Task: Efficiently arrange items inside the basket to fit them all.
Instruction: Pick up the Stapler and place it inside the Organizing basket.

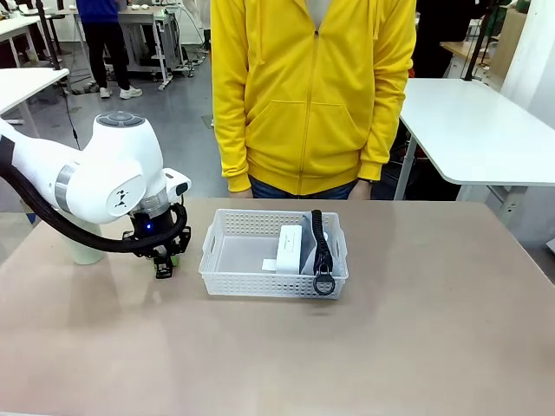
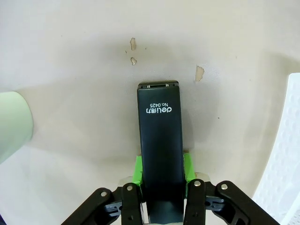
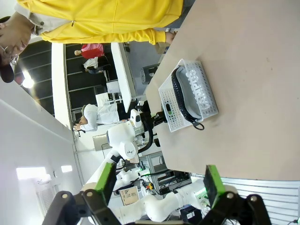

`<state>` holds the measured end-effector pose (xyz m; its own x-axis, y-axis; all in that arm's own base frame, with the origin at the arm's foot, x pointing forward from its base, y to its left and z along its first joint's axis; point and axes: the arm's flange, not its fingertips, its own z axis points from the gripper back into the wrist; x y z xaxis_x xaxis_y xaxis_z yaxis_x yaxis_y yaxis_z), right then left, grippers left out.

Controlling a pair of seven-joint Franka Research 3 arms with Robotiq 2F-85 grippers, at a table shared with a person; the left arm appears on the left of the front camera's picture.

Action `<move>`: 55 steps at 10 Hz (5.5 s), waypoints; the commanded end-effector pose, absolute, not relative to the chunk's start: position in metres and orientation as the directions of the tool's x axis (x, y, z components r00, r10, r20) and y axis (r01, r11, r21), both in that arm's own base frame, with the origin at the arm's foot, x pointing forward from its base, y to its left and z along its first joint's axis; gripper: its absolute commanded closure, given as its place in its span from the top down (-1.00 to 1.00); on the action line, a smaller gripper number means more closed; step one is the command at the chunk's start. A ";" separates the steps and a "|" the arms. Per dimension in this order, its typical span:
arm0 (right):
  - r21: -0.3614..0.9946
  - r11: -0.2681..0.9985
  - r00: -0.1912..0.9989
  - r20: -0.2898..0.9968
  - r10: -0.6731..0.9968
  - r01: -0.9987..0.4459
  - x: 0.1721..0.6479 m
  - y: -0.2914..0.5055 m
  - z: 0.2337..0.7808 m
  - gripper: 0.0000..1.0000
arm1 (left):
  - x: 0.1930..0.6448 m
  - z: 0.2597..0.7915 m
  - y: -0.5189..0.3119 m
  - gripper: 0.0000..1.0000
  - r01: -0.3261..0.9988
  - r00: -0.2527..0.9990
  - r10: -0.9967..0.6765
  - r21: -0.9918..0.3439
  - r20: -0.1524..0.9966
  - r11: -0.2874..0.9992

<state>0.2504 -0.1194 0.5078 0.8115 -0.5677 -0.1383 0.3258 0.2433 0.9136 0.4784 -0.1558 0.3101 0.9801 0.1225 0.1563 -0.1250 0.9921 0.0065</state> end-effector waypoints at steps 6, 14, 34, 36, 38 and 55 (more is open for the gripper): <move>0.921 0.226 0.811 -0.139 -0.568 0.317 0.252 -0.118 0.513 1.00 | 0.426 0.471 -0.146 -1.00 0.121 0.947 -0.100 -0.052 0.305 0.991; 0.921 0.226 0.811 -0.139 -0.568 0.317 0.252 -0.118 0.513 1.00 | 0.357 0.512 -0.146 -0.42 0.132 0.942 -0.097 -0.091 0.320 0.987; 0.921 0.226 0.811 -0.139 -0.568 0.317 0.252 -0.118 0.513 1.00 | 0.456 0.354 -0.328 -0.27 0.663 0.738 -0.658 0.020 0.147 0.748; 0.921 0.226 0.811 -0.139 -0.568 0.317 0.252 -0.118 0.513 1.00 | 0.460 0.341 -0.333 -0.27 0.675 0.735 -0.670 -0.012 0.107 0.738; 0.921 0.226 0.811 -0.139 -0.568 0.317 0.252 -0.118 0.513 1.00 | 0.460 0.336 -0.339 -0.27 0.668 0.739 -0.668 0.030 0.090 0.744; 0.921 0.226 0.811 -0.139 -0.568 0.317 0.252 -0.118 0.513 1.00 | 0.417 0.482 -0.178 1.00 0.610 0.779 -0.461 -0.348 0.424 0.712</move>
